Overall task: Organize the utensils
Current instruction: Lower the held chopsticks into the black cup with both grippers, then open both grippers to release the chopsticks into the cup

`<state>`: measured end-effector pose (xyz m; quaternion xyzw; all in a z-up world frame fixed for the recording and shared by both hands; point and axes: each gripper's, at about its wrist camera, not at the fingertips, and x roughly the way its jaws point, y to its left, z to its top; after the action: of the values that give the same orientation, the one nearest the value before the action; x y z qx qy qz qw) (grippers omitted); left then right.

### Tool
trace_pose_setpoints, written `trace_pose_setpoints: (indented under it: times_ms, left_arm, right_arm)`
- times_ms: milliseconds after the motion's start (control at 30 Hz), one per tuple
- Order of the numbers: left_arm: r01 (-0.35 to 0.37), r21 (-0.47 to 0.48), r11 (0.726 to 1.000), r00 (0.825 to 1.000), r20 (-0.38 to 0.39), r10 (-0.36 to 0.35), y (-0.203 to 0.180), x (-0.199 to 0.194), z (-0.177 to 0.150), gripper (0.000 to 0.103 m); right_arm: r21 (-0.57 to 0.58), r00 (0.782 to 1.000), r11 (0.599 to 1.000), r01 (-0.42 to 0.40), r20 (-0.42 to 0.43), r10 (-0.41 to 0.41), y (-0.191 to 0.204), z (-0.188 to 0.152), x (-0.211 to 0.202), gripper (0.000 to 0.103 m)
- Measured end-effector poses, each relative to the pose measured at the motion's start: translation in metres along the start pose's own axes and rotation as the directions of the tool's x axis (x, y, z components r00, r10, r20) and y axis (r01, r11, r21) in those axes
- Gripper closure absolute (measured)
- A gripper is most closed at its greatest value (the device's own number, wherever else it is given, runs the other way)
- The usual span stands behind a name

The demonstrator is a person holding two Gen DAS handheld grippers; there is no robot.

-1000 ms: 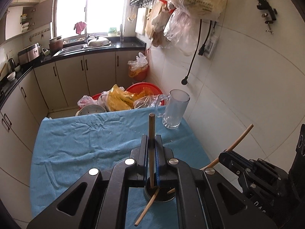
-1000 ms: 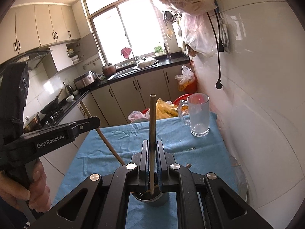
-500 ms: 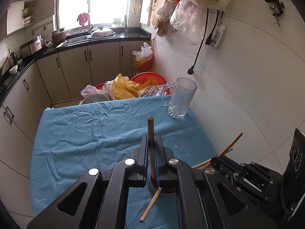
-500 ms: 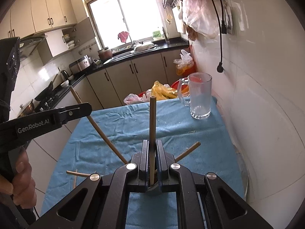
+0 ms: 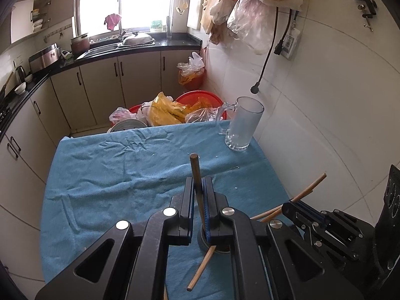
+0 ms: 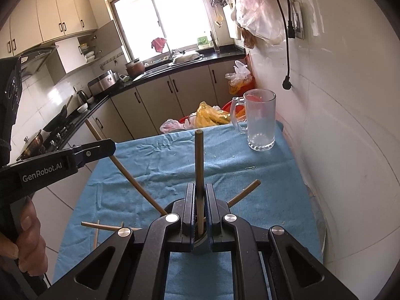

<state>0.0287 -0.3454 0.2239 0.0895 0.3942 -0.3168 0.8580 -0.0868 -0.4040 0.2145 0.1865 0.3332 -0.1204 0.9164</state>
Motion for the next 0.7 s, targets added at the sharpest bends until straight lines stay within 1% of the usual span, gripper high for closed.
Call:
trace_pose_setpoints:
  times_ms: [400, 567, 700]
  left_arm:
    - [-0.014, -0.003, 1.0, 1.0, 0.008, 0.014, 0.0012, 0.0002, 0.0001, 0.096]
    - [-0.014, -0.006, 1.0, 1.0, 0.009, 0.014, 0.0012, 0.0003, 0.0003, 0.096]
    - [-0.014, -0.005, 1.0, 1.0, 0.009, 0.014, 0.0009, -0.001, 0.0008, 0.096]
  right_arm:
    - [0.0, 1.0, 1.0, 0.0, 0.001, 0.0, -0.0009, 0.0026, 0.0003, 0.095]
    - [-0.008, 1.0, 1.0, 0.002, 0.016, -0.002, 0.0022, 0.0036, -0.0027, 0.094]
    - [-0.009, 1.0, 1.0, 0.006, 0.028, -0.006, 0.0035, 0.004, -0.0073, 0.086]
